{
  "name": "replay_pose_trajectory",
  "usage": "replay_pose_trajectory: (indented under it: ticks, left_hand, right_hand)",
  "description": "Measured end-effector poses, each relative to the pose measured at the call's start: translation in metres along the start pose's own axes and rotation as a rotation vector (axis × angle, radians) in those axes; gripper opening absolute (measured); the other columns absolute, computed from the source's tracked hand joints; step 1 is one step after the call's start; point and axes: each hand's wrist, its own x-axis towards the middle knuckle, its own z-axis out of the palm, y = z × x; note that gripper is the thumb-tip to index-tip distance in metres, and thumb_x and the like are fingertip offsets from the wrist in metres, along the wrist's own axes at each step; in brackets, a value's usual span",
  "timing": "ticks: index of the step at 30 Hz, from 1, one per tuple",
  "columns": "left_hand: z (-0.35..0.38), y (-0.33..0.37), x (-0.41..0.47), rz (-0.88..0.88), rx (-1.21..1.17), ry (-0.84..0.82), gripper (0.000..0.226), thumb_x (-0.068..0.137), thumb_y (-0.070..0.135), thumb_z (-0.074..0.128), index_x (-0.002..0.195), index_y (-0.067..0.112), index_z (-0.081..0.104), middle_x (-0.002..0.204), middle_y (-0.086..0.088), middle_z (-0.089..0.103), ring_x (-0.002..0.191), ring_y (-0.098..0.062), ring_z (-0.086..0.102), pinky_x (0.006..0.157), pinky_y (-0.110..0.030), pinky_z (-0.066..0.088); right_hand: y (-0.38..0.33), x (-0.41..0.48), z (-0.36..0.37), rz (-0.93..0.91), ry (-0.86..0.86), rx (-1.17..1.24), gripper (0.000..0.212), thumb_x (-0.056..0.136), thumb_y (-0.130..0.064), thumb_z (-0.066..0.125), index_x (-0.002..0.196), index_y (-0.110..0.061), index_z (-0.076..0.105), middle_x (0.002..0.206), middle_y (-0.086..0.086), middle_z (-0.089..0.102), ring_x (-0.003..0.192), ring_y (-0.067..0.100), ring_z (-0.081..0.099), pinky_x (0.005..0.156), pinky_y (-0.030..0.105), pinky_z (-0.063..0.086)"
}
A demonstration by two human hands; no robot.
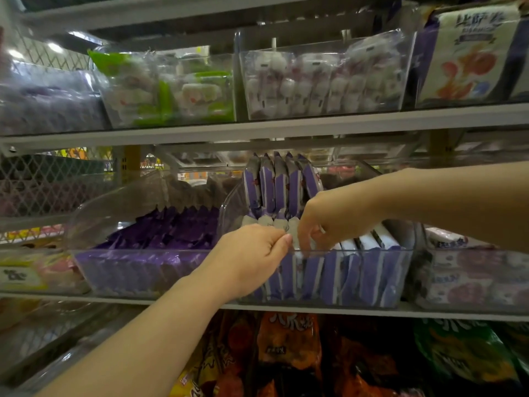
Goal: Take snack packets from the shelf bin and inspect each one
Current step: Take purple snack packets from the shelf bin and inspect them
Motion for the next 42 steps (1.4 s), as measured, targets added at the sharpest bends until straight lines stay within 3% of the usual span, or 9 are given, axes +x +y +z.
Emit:
replay_pose_trajectory:
  ticks: [9,13,15,19,25,30,34,37,42]
  left_hand:
    - [-0.004,0.005,-0.003,-0.001,0.021,-0.021,0.045,0.102,0.045,0.023,0.104,0.029,0.064,0.093,0.01,0.064,0.09,-0.01,0.053,0.067,-0.031,0.04]
    - [-0.004,0.005,-0.003,-0.001,0.013,-0.027,0.043,0.102,0.044,0.025,0.102,0.027,0.064,0.095,0.008,0.066,0.091,-0.012,0.056,0.076,-0.036,0.047]
    - [-0.004,0.004,-0.002,0.004,-0.004,-0.022,0.043,0.103,0.043,0.027,0.101,0.024,0.065,0.096,0.007,0.067,0.092,-0.013,0.057,0.08,-0.039,0.048]
    - [-0.005,0.003,-0.002,0.022,-0.027,-0.009,0.042,0.103,0.041,0.029,0.093,0.02,0.064,0.087,0.005,0.065,0.083,-0.011,0.056,0.076,-0.038,0.048]
    - [-0.008,0.006,-0.005,-0.017,-0.075,-0.022,0.038,0.103,0.041,0.03,0.105,0.031,0.067,0.105,0.012,0.068,0.099,-0.007,0.059,0.083,-0.032,0.047]
    - [-0.019,0.014,-0.01,-0.099,-0.187,-0.117,0.036,0.104,0.038,0.032,0.123,0.034,0.063,0.122,0.011,0.066,0.117,-0.006,0.056,0.1,-0.033,0.045]
    - [-0.031,0.023,-0.03,-0.178,-0.392,0.064,0.036,0.105,0.031,0.035,0.123,0.026,0.066,0.129,0.01,0.062,0.122,-0.003,0.052,0.099,-0.023,0.041]
    - [-0.04,0.037,-0.045,-0.302,-0.721,0.23,0.037,0.105,0.031,0.034,0.105,0.022,0.07,0.114,0.0,0.071,0.1,-0.009,0.065,0.089,-0.028,0.051]
    - [-0.047,0.06,-0.073,-0.506,-1.487,-0.016,0.054,0.097,0.055,0.038,0.119,0.013,0.065,0.104,-0.006,0.074,0.082,-0.015,0.072,0.062,-0.024,0.058]
  right_hand:
    - [-0.005,0.016,0.002,-0.066,0.05,-0.179,0.014,0.093,-0.019,0.06,0.097,-0.023,0.073,0.074,-0.016,0.05,0.062,0.002,0.044,0.057,0.011,0.035]
    - [0.003,0.012,0.005,-0.031,0.165,-0.083,0.019,0.094,-0.018,0.058,0.102,-0.028,0.072,0.087,-0.017,0.055,0.081,0.005,0.055,0.076,0.017,0.047]
    - [0.012,0.007,0.001,0.002,0.263,-0.02,0.02,0.096,-0.017,0.055,0.102,-0.029,0.07,0.084,-0.02,0.052,0.079,0.0,0.053,0.074,0.009,0.042]
    - [0.029,-0.007,-0.013,0.118,0.346,0.231,0.027,0.097,-0.019,0.051,0.085,-0.043,0.059,0.089,-0.009,0.063,0.073,0.002,0.06,0.063,0.012,0.044]
    - [0.027,-0.029,-0.019,0.124,0.5,0.835,0.017,0.101,-0.012,0.045,0.093,-0.02,0.057,0.076,0.003,0.071,0.06,0.01,0.067,0.059,0.02,0.057]
    - [0.011,-0.064,-0.007,0.097,0.628,1.156,0.008,0.102,-0.014,0.043,0.1,-0.013,0.051,0.086,0.012,0.075,0.078,0.028,0.074,0.066,0.033,0.062]
    - [-0.008,-0.086,0.013,0.029,0.735,1.288,0.009,0.1,-0.016,0.045,0.096,-0.015,0.054,0.097,0.009,0.074,0.085,0.024,0.074,0.069,0.032,0.061]
    - [-0.028,-0.089,0.031,-0.054,0.822,1.345,0.019,0.102,-0.016,0.042,0.09,-0.017,0.057,0.105,0.005,0.072,0.089,0.022,0.073,0.073,0.031,0.061]
    - [-0.076,-0.081,0.067,-0.173,0.959,1.289,0.03,0.099,-0.014,0.05,0.081,-0.031,0.065,0.107,0.005,0.07,0.093,0.012,0.068,0.082,0.033,0.059]
